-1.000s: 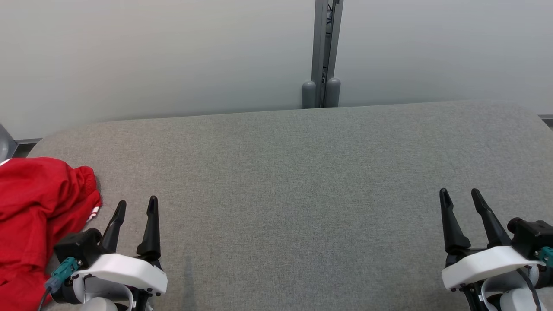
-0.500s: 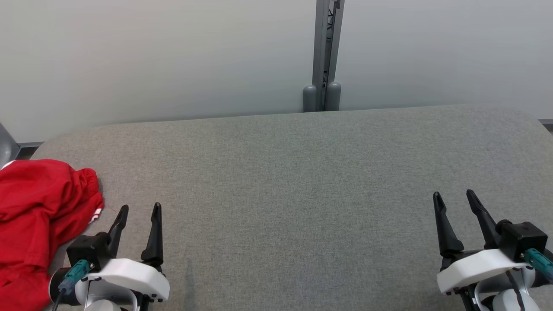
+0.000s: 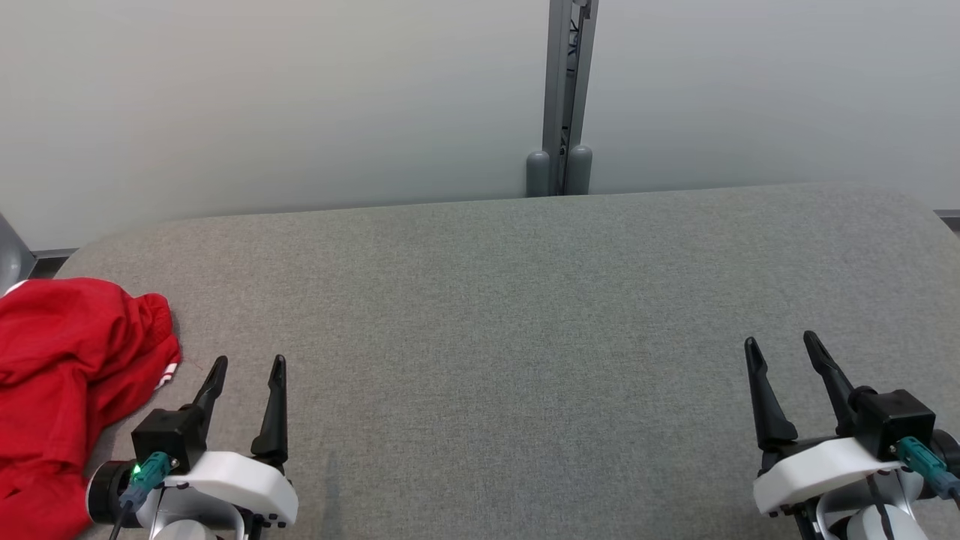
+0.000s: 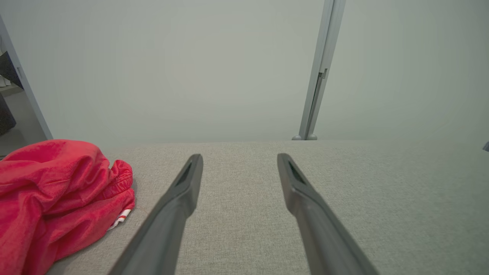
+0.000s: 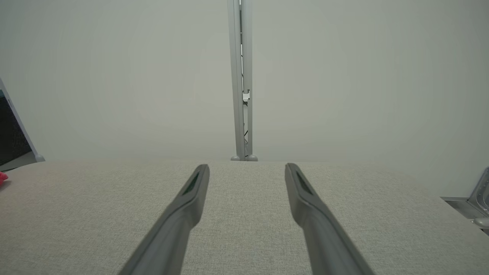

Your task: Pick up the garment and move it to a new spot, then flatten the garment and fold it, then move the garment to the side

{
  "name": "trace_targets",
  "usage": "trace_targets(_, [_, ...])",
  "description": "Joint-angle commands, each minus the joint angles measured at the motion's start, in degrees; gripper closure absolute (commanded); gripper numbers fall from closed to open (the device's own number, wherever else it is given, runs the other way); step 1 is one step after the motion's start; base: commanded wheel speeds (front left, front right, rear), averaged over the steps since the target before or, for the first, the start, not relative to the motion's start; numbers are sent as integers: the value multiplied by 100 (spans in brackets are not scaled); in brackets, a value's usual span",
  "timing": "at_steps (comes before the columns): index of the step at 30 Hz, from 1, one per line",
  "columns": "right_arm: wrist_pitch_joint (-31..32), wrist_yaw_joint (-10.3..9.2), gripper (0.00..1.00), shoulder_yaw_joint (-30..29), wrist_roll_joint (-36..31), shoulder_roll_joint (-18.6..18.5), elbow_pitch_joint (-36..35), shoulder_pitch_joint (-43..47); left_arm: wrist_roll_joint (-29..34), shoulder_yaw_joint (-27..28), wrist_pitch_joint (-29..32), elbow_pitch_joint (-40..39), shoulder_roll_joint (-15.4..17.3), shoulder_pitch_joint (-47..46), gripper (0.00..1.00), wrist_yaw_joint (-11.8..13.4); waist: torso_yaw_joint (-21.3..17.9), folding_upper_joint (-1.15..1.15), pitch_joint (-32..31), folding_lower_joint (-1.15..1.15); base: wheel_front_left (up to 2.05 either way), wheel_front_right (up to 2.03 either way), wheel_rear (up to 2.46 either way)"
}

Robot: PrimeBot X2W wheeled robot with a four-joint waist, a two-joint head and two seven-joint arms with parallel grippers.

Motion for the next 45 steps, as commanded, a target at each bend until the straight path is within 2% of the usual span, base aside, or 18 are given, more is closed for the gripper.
trace_targets(1, [-65, 11, 0, -21, -101, -25, 17, -73, 121, 20, -50, 20, 22, -111, 0, 34, -4, 0, -1, 0, 0, 0, 0])
trace_targets(12, [-179, 12, 0, -37, -166, 33, 48, -67, 421, 44, -158, 164, 6, -155, 0, -1, -1, 0, -7, 0, 0, 0, 0])
trace_targets(27, [-171, 12, 0, -15, 32, 69, 31, -21, 231, 137, -154, 203, -88, -248, 0, -110, 150, 0, 49, 0, 0, 0, 0])
trace_targets(33, [-171, 12, 0, 63, 112, 81, -119, -30, 229, 143, -154, 172, -125, -356, 0, -121, 626, 0, 98, 0, 0, 0, 0])
trace_targets(45, [-171, 12, 0, 418, 214, 107, -352, -57, 206, 313, -154, 54, -147, -269, 0, -71, 2157, 0, 144, 0, 0, 0, 0])
